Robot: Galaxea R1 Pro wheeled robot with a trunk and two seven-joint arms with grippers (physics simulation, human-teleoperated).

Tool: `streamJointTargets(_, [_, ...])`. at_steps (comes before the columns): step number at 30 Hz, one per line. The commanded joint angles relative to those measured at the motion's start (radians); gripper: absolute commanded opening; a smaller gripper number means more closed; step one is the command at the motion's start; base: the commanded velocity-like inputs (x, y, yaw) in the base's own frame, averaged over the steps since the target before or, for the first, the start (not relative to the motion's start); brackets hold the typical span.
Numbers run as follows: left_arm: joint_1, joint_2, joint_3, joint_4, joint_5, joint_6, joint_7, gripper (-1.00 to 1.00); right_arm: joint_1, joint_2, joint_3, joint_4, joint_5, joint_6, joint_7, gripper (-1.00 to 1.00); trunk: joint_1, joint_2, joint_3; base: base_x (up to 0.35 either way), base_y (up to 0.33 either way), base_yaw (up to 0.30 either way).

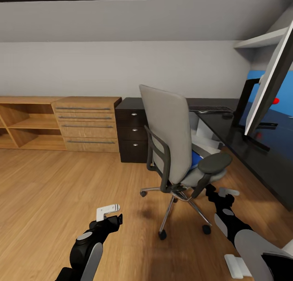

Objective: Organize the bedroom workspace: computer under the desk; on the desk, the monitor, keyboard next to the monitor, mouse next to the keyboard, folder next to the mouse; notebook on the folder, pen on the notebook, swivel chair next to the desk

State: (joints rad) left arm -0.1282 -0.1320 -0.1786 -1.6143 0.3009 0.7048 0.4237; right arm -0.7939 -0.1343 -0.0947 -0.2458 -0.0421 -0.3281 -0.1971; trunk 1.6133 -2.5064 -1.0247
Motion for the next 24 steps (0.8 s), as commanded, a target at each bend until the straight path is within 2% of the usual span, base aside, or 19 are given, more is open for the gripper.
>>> streamJointTargets(1, [-0.001,0.0,-0.001,-0.001,0.01,0.002,0.009,1.0,-0.001,0.002,-0.002,0.001,-0.005,-0.005,0.002,1.0,0.0,0.0,-0.001,0.0,0.0,0.0])
streamJointTargets(5, [-0.001,0.0,0.0,-0.001,0.01,0.002,0.009,1.0,-0.001,0.007,-0.002,0.001,-0.005,-0.004,0.002,1.0,0.0,0.0,-0.001,0.0,0.0,0.052])
streamJointTargets(11, [-0.001,0.0,-0.001,0.0,0.009,0.001,0.011,1.0,-0.001,0.028,-0.002,0.002,-0.003,-0.005,0.001,1.0,0.0,0.0,0.003,0.0,0.0,0.19])
streamJointTargets(24, [-0.001,0.0,0.001,0.003,0.01,0.001,0.013,1.0,-0.001,0.035,-0.002,0.003,-0.004,-0.005,0.002,1.0,0.0,0.0,0.016,0.0,0.0,0.22])
